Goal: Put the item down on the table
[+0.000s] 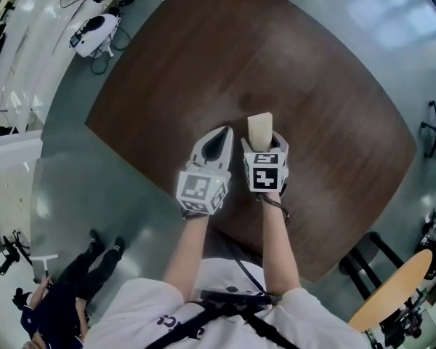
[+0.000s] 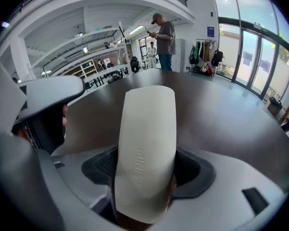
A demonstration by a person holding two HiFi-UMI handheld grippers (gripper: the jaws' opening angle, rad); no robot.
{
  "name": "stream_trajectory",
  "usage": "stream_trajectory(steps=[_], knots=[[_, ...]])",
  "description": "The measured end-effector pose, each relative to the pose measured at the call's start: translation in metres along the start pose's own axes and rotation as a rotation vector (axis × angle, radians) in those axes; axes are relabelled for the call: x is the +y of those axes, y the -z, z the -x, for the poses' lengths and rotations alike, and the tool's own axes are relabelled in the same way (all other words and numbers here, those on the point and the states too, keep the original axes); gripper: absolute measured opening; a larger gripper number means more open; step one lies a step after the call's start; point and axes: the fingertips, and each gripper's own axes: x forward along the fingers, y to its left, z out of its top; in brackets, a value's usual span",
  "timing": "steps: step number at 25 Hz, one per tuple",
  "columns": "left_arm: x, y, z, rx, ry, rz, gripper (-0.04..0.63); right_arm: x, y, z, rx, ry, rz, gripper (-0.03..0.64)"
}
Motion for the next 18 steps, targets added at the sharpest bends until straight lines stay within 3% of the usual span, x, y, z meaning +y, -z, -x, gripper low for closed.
stream_trajectory(steps=[7,18], knots=[[0.005,0.009,0.003,0.019,-0.005,0.033,0.012,0.006,0.013,-0.013,0.141,0.018,0.038,0.328],[0.014,0.023,0.015,0.011,-0.027,0.055,0.012,0.007,0.019,-0.018,0.156,0.077,0.074,0.328]])
